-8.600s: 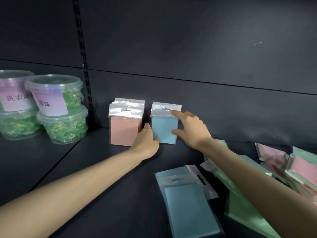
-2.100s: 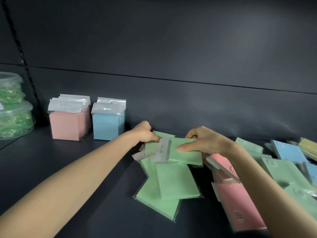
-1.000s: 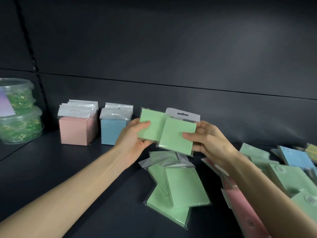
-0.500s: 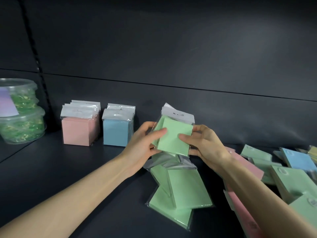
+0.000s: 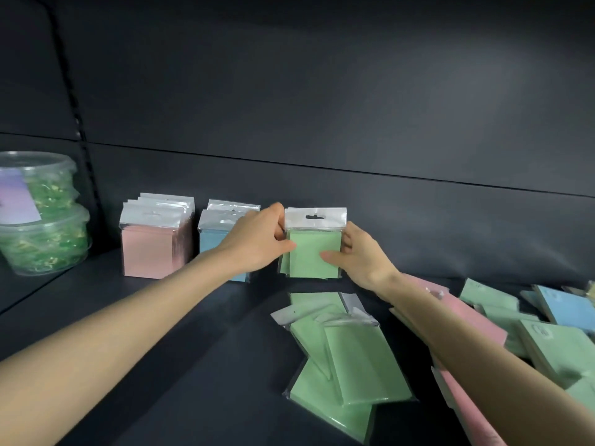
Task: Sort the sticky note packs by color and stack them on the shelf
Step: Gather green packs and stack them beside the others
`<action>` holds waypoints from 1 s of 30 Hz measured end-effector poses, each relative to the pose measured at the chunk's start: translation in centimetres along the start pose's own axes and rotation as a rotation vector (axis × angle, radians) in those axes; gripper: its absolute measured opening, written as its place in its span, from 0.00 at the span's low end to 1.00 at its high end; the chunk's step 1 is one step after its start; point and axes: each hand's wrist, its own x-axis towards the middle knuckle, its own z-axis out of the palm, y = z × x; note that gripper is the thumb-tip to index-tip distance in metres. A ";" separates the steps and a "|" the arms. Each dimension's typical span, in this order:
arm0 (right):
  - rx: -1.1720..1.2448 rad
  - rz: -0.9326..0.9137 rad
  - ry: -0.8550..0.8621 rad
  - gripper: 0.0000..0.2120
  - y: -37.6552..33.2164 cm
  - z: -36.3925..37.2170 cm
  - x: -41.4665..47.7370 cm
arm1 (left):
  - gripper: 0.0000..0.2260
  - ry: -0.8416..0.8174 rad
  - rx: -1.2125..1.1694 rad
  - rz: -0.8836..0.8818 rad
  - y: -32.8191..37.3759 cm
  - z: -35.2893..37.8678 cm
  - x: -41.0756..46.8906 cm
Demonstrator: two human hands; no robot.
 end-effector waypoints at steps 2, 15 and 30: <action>-0.056 0.023 -0.028 0.20 0.3 0.6 1.0 | 0.09 -0.004 0.079 0.025 -0.3 -0.3 0.9; -0.180 0.136 -0.006 0.22 0.8 1.7 2.1 | 0.16 -0.053 0.606 0.248 -1.8 0.1 4.5; -0.284 0.080 0.057 0.19 1.1 2.8 2.9 | 0.11 0.017 0.596 0.340 -3.2 0.7 5.6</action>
